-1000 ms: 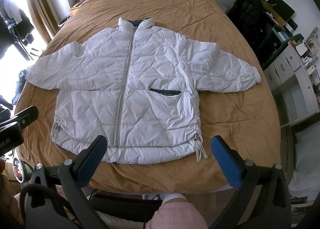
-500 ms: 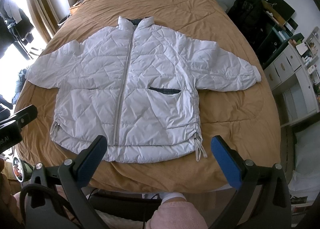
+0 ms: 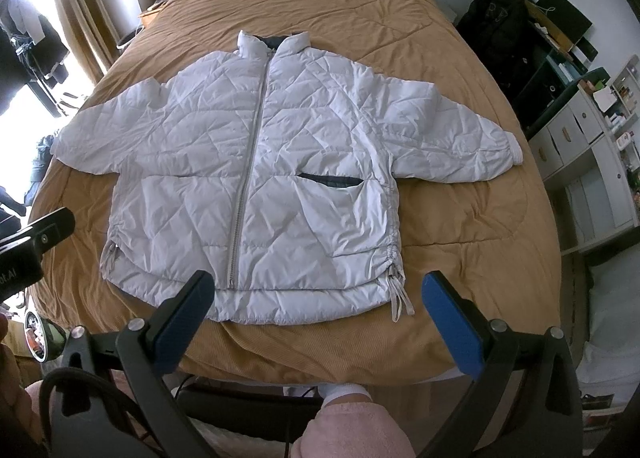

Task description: Fold large clothes

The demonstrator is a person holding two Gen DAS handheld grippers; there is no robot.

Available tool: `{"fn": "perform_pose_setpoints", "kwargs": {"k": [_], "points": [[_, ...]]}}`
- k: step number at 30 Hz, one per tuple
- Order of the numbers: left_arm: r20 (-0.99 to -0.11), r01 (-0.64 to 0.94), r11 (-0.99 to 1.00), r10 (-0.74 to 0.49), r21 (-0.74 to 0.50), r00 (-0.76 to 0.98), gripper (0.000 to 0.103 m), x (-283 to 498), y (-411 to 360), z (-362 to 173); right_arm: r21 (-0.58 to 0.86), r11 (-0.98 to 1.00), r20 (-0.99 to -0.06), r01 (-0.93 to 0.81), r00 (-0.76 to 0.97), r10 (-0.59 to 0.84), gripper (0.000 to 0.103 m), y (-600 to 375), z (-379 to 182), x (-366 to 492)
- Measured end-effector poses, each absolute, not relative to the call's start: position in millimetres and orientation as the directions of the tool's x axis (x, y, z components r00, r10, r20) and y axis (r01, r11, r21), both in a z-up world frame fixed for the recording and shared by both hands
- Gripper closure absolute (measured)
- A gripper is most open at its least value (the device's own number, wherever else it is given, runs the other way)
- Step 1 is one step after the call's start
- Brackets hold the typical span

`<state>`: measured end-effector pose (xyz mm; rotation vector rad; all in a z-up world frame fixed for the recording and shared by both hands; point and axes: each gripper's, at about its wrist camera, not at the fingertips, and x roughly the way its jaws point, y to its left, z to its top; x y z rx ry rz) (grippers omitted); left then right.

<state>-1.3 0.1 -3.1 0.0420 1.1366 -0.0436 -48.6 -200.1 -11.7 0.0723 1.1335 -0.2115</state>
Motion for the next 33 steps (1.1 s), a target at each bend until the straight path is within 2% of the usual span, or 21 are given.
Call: {"fn": "perform_pose_setpoints", "kwargs": {"k": [22,26,28,30,33], "points": [[-0.929,0.062,0.998,-0.042,-0.020,0.367,0.001,-6.4,2.3,-8.4,-0.049,0.977,-0.907,0.208,0.400,-0.131,0.000,-197.1,-17.8,-54.4],[-0.940,0.093,0.993,-0.101,-0.074,0.327,0.001,5.3,9.8,-10.1,-0.055,0.975,-0.910,0.213,0.392,-0.137,0.000,-192.2,-25.9,-62.0],[-0.945,0.108,0.981,-0.184,-0.160,0.271,0.001,23.4,27.8,-17.6,-0.059,0.975,-0.911,0.214,0.388,-0.140,0.000,-192.7,-26.4,-56.5],[-0.924,0.056,0.967,-0.256,-0.250,0.283,0.001,48.0,61.6,-26.1,-0.079,0.973,-0.914,0.216,0.373,-0.157,0.000,-191.8,-29.2,-55.1],[-0.887,-0.116,0.954,-0.205,-0.275,0.414,0.001,93.8,146.3,-52.4,-0.111,0.971,-0.921,0.210,0.345,-0.179,0.000,-191.9,-32.3,-47.4]]}}
